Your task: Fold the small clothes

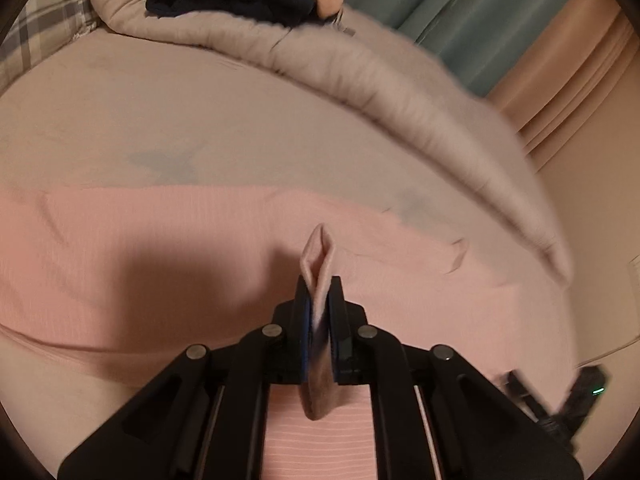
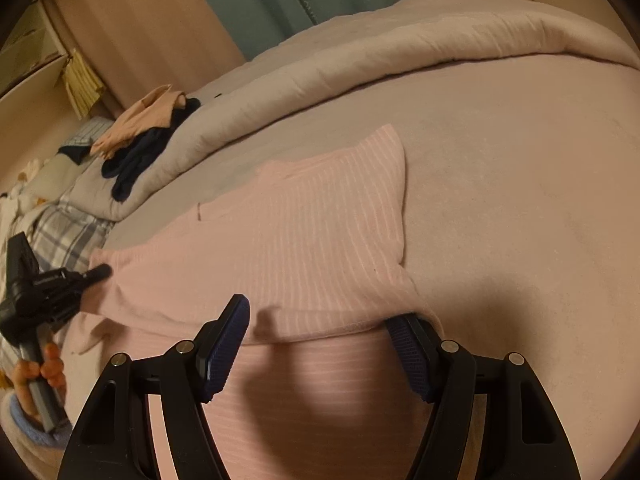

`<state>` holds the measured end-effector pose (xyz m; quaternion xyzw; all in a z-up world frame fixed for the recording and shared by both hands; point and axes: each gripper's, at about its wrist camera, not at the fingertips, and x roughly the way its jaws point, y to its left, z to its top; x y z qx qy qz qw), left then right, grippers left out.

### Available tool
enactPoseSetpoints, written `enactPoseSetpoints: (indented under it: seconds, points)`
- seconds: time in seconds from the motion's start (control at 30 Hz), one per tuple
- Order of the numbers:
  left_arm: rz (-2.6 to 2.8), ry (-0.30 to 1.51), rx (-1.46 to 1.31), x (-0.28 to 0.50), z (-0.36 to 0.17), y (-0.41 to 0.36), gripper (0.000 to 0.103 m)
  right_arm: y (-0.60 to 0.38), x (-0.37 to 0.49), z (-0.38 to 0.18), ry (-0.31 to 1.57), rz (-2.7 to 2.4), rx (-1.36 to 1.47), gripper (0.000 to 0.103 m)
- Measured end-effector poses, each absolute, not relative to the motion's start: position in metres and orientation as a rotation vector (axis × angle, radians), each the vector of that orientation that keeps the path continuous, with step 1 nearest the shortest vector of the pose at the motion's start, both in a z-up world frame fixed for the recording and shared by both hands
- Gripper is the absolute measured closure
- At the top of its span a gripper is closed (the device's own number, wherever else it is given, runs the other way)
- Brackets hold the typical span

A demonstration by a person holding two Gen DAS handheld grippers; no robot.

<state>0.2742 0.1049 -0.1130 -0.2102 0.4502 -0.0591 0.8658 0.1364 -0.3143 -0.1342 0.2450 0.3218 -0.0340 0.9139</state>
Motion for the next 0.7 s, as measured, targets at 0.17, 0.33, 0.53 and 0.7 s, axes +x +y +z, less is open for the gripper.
enactPoseSetpoints:
  seconds: [0.17,0.33,0.53,0.7]
  points:
    - [0.021,1.016,-0.499,0.268,-0.139,0.142,0.086,-0.315,0.132,-0.130,0.695,-0.072,0.507,0.033]
    - [0.058,0.966,-0.529,0.250,-0.130,0.171,0.085,-0.315,0.109,-0.108,0.708,0.031,0.485,0.033]
    - [-0.161,0.900,-0.463,0.245,-0.111,0.115,0.085,-0.310,0.127,-0.090,0.633,0.001,0.397,0.033]
    - [-0.165,1.033,-0.352,0.260,-0.148,0.076,0.087,-0.292,0.153,-0.122,0.752,-0.071,0.307,0.040]
